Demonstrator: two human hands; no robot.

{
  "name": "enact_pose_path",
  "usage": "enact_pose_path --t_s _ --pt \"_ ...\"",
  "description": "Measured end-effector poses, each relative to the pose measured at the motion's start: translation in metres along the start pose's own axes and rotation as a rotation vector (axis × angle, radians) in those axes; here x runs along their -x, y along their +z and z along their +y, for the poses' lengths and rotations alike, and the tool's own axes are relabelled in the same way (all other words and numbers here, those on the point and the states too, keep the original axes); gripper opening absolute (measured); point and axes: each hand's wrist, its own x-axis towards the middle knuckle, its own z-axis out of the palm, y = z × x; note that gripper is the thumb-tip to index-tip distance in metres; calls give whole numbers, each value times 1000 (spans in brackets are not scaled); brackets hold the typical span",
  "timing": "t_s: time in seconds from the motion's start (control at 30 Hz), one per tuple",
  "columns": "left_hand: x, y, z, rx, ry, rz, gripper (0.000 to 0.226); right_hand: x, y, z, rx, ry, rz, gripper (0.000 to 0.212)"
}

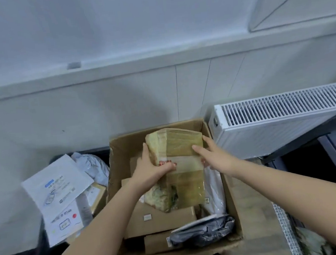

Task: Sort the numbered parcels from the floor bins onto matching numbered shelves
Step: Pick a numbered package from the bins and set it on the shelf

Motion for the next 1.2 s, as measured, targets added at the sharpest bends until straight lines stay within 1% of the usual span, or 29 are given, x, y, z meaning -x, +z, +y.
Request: enact_pose_path --t_s 0.03,0.07,0.1,0.13,0.17,0.23,0.27,0.33,0.4,0.47,0.57,0.63,0.73,0.8,0.87,0.9,0.97,1.0,1.03,1.07,1.13,1.17,1.2 --pt "13 -8 14 -7 32 4 131 11 -4 -14 -21 -2 12 80" --pt "28 -17 28 -34 77 21 133 21 -9 -28 -49 -1 32 79" --pt "41 -25 41 -81 135 48 129 32 -14 -43 -72 3 57 82" --pt "55 -32 53 -140 193 76 127 42 -20 -58 -86 9 77 81" --pt "71 -38 66 -211 238 105 128 53 -27 -73 -101 -8 91 72" --pt "104 -48 88 -425 336 196 132 76 -39 -100 -137 -37 76 55" --pt "118 -53 98 -550 391 243 134 87 -45 -111 -141 -38 56 54" --pt "135 -63 110 -785 503 324 134 104 -51 -131 -118 -30 10 61" --pt "145 -76 121 -1003 631 466 136 119 -55 -150 -92 -47 -39 63" --pt "150 -88 132 -1104 779 589 137 129 -56 -168 -113 -60 -85 64" --pt "155 -104 145 -1263 941 654 133 140 -55 -196 -209 -67 -140 68" --pt "160 -113 152 -1343 1016 702 130 145 -52 -211 -245 -58 -168 62" --pt "169 -122 158 -1429 1048 737 141 148 -44 -224 -254 -89 -164 47" --pt "172 -129 156 -1453 1073 742 143 150 -39 -228 -253 -125 -137 42" --pt "176 -138 151 -1457 1094 740 135 149 -35 -228 -220 -183 -91 46" --pt "180 -142 150 -1423 1092 747 131 149 -35 -229 -192 -213 -64 55" --pt "190 -154 149 -1264 1037 785 121 152 -35 -230 -150 -259 -6 77" --pt "196 -161 149 -1167 973 815 115 154 -35 -230 -140 -279 21 84" --pt "203 -169 151 -1079 887 853 110 155 -34 -231 -142 -298 43 86" --pt "209 -178 152 -989 791 892 106 155 -34 -232 -152 -316 52 83" --pt "219 -194 153 -814 611 914 102 157 -30 -234 -169 -356 46 68" --pt "223 -201 153 -731 560 913 100 159 -29 -237 -168 -376 45 60" --pt "226 -207 153 -653 528 897 97 162 -27 -240 -163 -396 44 58"
